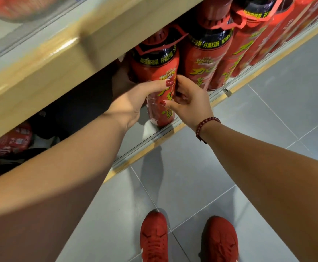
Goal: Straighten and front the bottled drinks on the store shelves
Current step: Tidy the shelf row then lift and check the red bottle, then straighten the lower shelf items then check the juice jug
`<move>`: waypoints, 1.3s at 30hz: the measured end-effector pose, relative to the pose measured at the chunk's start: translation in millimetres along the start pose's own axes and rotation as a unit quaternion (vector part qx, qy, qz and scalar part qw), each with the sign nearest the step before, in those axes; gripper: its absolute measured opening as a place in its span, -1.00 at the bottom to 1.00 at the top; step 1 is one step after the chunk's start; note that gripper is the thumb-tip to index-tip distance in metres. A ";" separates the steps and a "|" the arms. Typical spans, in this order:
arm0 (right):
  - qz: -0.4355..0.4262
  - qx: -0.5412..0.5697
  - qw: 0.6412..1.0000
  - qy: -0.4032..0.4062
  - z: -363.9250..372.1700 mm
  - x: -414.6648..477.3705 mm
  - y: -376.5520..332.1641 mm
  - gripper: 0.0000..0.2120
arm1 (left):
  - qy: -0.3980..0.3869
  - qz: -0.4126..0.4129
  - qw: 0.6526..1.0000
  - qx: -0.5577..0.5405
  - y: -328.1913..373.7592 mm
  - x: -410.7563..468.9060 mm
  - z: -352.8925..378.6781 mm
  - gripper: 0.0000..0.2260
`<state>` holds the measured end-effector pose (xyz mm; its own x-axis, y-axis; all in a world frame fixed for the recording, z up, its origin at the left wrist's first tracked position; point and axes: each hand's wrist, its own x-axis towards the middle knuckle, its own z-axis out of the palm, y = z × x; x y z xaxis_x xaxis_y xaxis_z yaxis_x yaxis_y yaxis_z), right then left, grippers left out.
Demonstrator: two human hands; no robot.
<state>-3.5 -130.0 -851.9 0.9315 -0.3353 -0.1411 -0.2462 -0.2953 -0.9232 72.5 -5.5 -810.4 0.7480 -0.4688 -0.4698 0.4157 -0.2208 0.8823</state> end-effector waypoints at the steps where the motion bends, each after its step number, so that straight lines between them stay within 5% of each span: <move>1: -0.004 0.006 1.000 0.000 0.2 -1.1 -1.6 -0.43 | 0.018 0.011 1.000 0.000 1.5 -1.8 -1.5 -0.44; 5: -0.014 0.045 0.999 -0.003 5.4 -7.5 -8.1 -0.29 | 0.013 0.039 0.999 0.027 5.3 -16.4 -13.1 -0.23; 11: -0.023 0.062 0.998 0.000 12.6 -11.0 -10.4 -0.29 | -0.026 -0.037 0.998 -0.039 -1.0 -31.6 -18.2 -0.77; 14: -0.031 0.063 0.997 0.023 11.8 -11.4 -9.9 -0.31 | -0.015 -0.019 0.999 -0.039 4.0 -27.3 -12.4 -0.65; 18: -0.032 0.073 0.996 0.046 5.0 -5.4 -8.6 -0.41 | -0.032 0.015 0.999 -0.032 4.7 -18.2 -4.3 -0.82; 22: -0.005 0.066 0.996 0.065 2.1 0.2 -7.2 -0.48 | 0.001 0.012 0.998 -0.065 8.9 -14.1 4.4 -0.53; 27: 0.013 0.072 0.994 0.078 5.6 -2.7 -5.6 -0.45 | 0.008 0.008 0.999 -0.049 7.5 -13.8 1.0 -0.40; 33: 0.026 0.021 0.997 0.064 0.7 -1.8 -8.0 -0.40 | 0.022 -0.023 0.999 -0.038 3.1 -8.2 3.4 -0.73; 39: 0.023 -0.155 0.988 0.014 -26.3 -26.0 -10.4 -0.41 | 0.112 -0.043 0.990 0.078 7.6 -26.3 2.2 -0.37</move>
<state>-32.2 -141.7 -829.2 0.9110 -0.3777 -0.1659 -0.3617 -0.5380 -0.7614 54.9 3.3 -791.3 0.8160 -0.2457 -0.5232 0.4113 -0.3893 0.8242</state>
